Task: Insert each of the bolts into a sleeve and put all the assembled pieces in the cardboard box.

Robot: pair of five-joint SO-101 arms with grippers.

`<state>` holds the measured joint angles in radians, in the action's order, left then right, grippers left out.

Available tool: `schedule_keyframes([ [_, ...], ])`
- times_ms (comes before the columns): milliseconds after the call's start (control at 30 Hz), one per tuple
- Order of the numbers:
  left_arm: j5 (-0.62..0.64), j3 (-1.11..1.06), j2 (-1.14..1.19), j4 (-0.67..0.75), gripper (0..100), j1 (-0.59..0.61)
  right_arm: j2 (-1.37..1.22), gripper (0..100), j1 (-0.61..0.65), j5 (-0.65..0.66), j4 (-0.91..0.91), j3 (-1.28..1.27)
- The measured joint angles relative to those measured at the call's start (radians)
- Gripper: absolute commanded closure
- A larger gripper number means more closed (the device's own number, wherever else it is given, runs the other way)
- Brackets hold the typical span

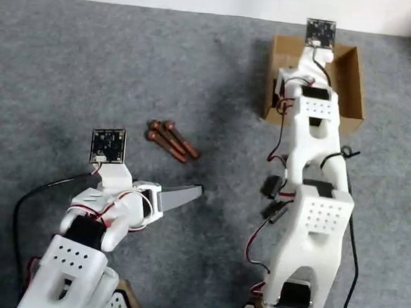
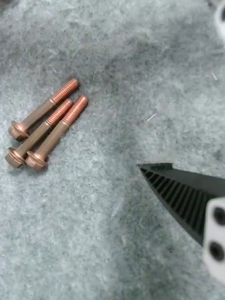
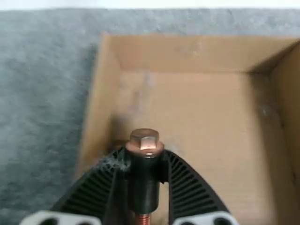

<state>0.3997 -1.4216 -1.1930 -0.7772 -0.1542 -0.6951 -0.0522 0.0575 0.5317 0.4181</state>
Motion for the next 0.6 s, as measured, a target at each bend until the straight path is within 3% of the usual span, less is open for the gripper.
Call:
schedule_keyframes([
  [100, 0.000, 0.000, 0.000, 0.000, 46, 0.000, -0.037, 96.7, -0.020, 0.000, 0.000, 0.014],
  [267, 0.000, 0.000, 0.000, 0.000, 46, 0.000, -0.046, 75.9, -0.017, 0.000, 0.052, 0.020],
  [600, 0.000, 0.000, 0.000, 0.000, 46, 0.000, -0.044, 82.6, -0.014, -0.152, 0.520, 0.307],
])
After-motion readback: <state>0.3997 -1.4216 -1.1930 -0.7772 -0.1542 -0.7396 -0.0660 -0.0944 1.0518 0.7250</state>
